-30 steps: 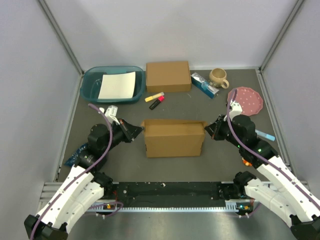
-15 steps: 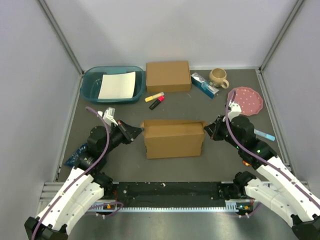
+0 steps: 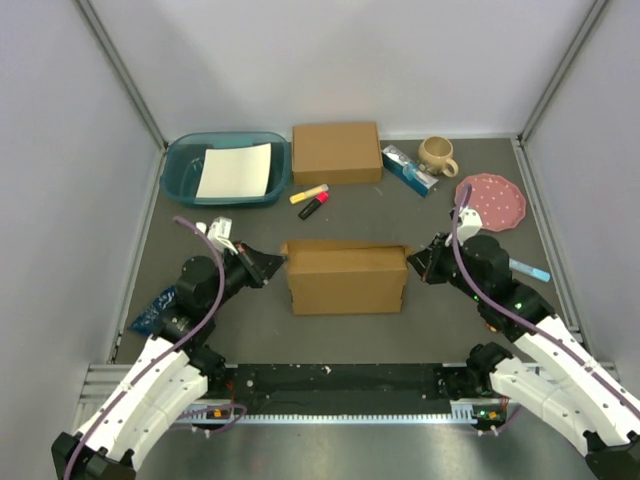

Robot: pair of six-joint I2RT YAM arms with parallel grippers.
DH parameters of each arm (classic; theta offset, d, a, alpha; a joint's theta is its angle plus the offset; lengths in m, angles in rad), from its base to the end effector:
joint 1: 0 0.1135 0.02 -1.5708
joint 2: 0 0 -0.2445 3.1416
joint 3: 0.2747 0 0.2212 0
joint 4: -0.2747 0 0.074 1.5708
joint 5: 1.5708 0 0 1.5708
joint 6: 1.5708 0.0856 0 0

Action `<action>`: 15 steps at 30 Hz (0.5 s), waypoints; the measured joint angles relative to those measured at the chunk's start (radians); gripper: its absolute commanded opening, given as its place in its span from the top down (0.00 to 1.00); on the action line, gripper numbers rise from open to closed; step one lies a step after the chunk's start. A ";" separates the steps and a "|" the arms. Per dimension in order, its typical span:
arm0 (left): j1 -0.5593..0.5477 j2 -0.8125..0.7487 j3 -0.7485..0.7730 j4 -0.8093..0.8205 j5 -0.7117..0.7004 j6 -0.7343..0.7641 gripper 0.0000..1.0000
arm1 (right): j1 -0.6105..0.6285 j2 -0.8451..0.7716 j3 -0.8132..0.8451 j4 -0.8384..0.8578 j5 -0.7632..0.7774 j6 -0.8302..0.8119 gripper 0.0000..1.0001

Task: Fold the paper box

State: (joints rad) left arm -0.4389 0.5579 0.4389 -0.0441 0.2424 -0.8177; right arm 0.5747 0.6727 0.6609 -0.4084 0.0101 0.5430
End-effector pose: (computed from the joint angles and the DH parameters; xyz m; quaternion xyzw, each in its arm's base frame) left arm 0.1597 -0.0977 0.2517 -0.0656 0.7580 -0.4522 0.4656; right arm 0.1583 0.1015 0.2582 -0.0105 0.8390 0.2849 0.4636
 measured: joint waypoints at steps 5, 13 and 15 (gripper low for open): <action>-0.011 -0.019 -0.012 0.012 -0.005 0.058 1.00 | 0.001 -0.008 0.000 -0.010 -0.004 0.001 1.00; -0.051 -0.063 -0.021 -0.003 -0.050 0.178 1.00 | 0.005 -0.024 0.000 -0.029 -0.011 0.004 1.00; -0.066 -0.066 -0.024 0.000 -0.066 0.199 1.00 | 0.005 -0.024 0.000 -0.030 -0.012 0.004 1.00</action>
State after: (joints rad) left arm -0.5053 0.4919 0.4152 -0.0441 0.1768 -0.6186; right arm 0.5800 0.6487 0.6605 -0.4381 -0.0017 0.5472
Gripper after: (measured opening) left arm 0.012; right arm 0.008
